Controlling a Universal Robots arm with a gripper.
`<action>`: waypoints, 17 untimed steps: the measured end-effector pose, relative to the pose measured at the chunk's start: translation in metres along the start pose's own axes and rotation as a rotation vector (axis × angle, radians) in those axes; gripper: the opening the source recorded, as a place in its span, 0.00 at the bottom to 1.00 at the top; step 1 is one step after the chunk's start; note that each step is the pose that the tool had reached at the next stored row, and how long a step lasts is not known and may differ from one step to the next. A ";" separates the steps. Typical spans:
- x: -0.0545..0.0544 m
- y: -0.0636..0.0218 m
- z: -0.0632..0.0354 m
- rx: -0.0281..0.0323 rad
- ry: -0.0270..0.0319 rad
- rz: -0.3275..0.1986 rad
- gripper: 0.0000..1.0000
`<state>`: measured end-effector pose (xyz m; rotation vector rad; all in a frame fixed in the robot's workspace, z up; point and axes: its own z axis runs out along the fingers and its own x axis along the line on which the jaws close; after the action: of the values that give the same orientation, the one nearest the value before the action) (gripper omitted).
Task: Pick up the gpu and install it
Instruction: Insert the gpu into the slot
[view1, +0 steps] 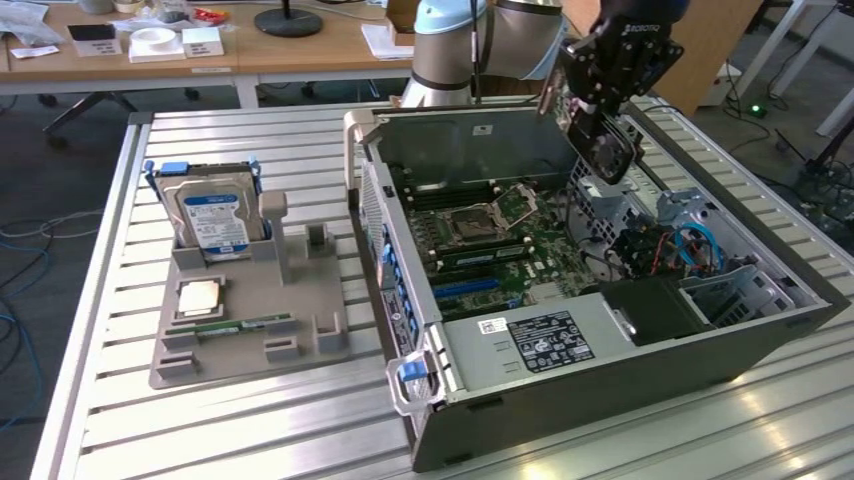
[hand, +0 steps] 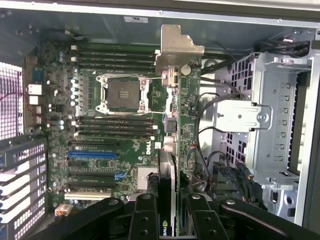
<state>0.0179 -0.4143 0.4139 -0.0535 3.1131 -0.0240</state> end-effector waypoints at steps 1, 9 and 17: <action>0.000 0.0000 0.0000 0.0007 -0.0002 -0.012 0.26; 0.000 0.0000 0.0001 0.0068 -0.0017 -0.126 0.26; 0.001 0.0001 0.0003 0.0066 -0.0039 -0.244 0.26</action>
<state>0.0172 -0.4142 0.4136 -0.4316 3.0814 -0.0393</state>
